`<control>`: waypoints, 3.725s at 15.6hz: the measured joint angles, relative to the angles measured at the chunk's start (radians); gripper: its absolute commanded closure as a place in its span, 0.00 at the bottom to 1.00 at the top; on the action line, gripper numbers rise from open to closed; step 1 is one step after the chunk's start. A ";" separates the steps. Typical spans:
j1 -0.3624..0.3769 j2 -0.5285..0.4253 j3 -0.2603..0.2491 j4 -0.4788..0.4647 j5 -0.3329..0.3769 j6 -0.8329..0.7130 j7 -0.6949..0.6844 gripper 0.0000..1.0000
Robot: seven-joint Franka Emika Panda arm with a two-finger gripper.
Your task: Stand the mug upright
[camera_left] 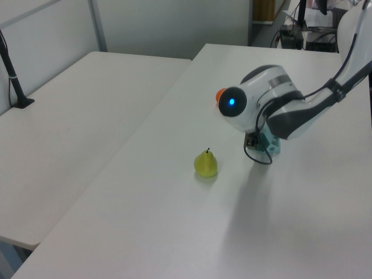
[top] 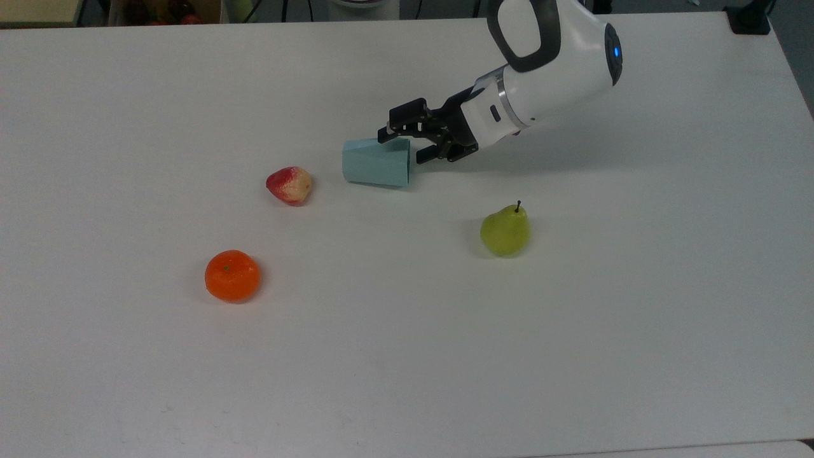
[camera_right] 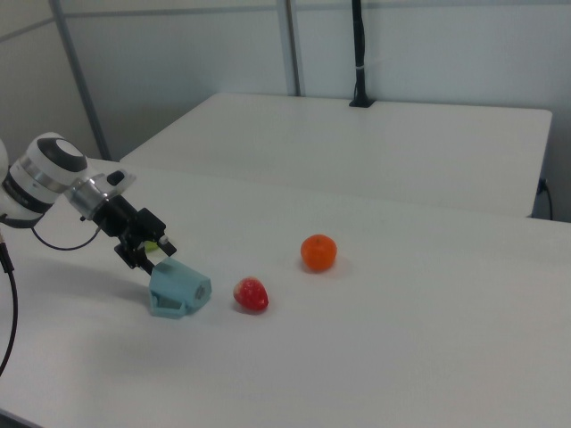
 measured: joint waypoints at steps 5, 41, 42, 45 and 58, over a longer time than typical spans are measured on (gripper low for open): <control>-0.002 0.037 -0.012 0.001 -0.021 -0.033 0.013 0.67; -0.256 -0.086 -0.013 0.000 0.639 0.355 -0.833 0.50; -0.256 -0.084 -0.013 0.000 0.639 0.356 -0.833 0.25; -0.258 -0.083 -0.013 0.002 0.639 0.357 -0.833 0.00; -0.370 -0.347 -0.015 0.024 0.667 0.204 -0.692 0.00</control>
